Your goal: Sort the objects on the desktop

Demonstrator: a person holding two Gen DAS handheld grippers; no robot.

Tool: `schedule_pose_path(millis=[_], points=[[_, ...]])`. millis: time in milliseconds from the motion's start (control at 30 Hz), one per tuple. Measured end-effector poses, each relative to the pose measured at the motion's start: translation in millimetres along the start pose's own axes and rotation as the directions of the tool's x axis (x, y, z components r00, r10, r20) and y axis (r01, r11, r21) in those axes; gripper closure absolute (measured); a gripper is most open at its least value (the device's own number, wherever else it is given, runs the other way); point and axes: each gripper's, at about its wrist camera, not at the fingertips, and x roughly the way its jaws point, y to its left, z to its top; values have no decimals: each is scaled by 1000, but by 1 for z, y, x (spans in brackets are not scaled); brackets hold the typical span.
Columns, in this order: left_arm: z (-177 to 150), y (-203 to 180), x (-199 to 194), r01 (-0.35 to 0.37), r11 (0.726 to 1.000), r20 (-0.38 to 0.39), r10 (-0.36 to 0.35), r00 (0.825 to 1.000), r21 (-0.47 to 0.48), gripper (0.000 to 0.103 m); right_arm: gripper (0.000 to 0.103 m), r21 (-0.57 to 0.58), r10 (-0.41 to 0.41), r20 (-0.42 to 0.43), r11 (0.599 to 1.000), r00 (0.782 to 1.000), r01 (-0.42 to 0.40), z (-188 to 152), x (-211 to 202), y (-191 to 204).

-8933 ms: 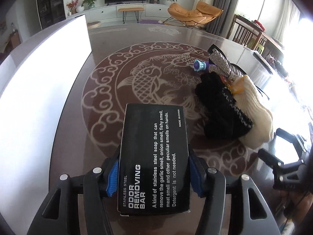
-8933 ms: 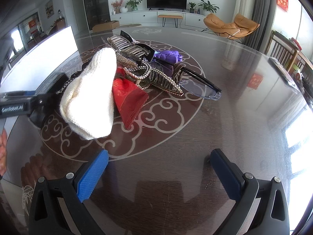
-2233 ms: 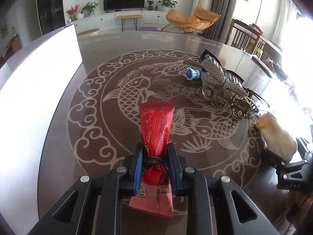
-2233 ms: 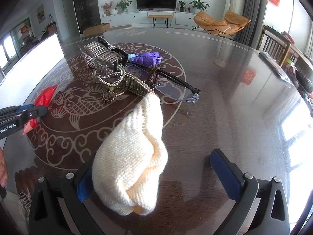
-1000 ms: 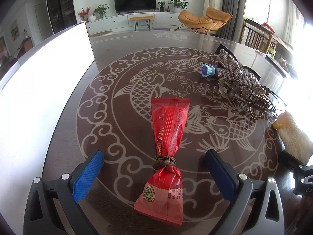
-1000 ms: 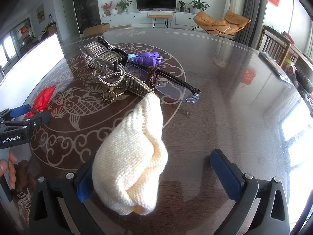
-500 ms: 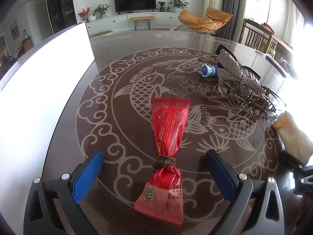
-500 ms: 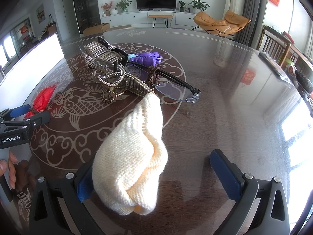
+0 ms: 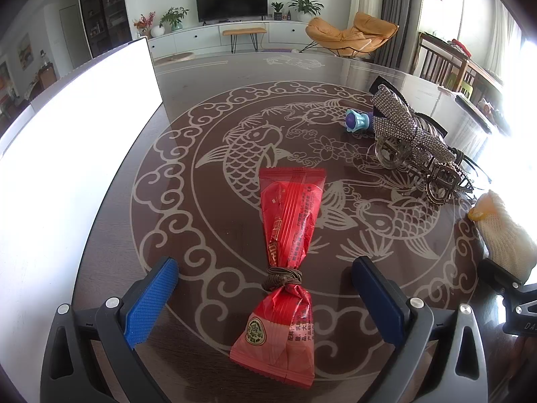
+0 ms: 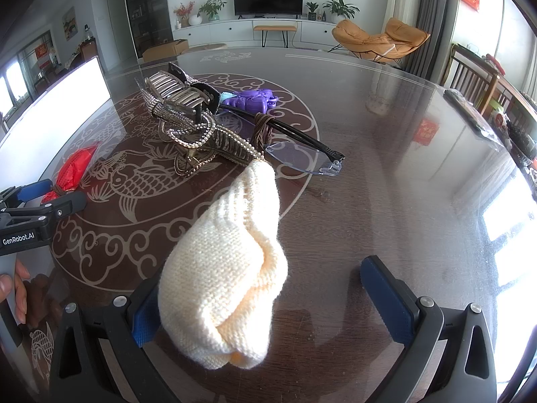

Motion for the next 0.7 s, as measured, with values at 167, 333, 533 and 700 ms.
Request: schedule_pose_path(millis=[167, 333, 533, 700], points=[[0, 0, 0, 0, 1000, 0, 0, 1000, 0, 0, 0, 0, 0, 0, 1000, 1000, 0, 1, 2, 1], [0, 0, 0, 0, 1000, 0, 0, 1000, 0, 0, 0, 0, 0, 0, 1000, 1000, 0, 1, 2, 1], [1, 2, 2, 9, 1000, -10, -9, 1000, -1, 0, 0, 1, 0, 0, 1000, 1000, 0, 1, 2, 1], [8, 5, 0, 103, 986, -179, -78, 981, 131, 0, 0, -51, 46, -87, 997, 995, -50, 8, 5, 0]])
